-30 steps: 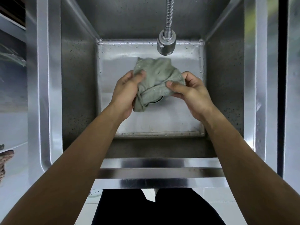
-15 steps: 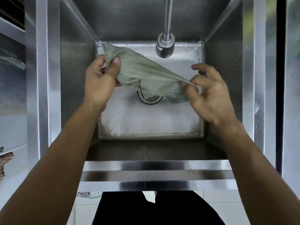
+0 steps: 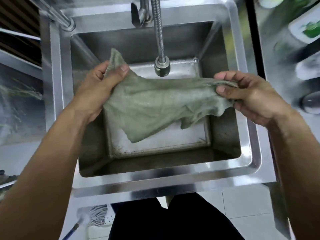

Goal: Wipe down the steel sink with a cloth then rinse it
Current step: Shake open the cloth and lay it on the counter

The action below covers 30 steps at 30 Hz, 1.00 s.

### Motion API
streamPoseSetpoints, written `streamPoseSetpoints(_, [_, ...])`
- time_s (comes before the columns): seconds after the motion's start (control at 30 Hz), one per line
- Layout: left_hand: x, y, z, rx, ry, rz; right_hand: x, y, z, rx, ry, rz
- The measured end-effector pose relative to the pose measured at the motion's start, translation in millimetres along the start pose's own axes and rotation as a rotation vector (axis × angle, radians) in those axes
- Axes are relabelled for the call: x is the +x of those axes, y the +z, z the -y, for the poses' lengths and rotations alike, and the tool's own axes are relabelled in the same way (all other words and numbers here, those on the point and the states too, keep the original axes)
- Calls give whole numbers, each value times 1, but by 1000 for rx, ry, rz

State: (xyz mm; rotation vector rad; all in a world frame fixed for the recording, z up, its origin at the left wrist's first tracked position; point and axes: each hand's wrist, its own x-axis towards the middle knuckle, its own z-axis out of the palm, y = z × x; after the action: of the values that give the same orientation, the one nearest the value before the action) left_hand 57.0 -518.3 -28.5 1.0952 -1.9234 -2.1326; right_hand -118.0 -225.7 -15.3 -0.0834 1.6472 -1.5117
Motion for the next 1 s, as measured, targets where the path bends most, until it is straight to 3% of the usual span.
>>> streamPoseSetpoints(0.1, [-5,25,-6,86,53,29,-25,5,-6,16,-57,-187])
streamPoseSetpoints(0.23, [-19,69,-26,217,275,39,-65,15,-13,-15,-115,-342])
streamPoseSetpoints(0.4, [-59,122,-70,258,496,248,-146,4,3,127,-182,-652])
streamPoseSetpoints(0.5, [-92,155,-105,276,560,387,-213,-9,23,84,-239,-729])
streamPoseSetpoints(0.67, [-144,195,-154,178,521,613,-350,-44,46,18,-288,-905])
streamPoseSetpoints(0.8, [-166,234,-143,127,436,739,-431,-85,18,146,-220,-885])
streamPoseSetpoints(1.0, [-138,359,-114,323,325,754,-427,-198,-51,213,-65,-946])
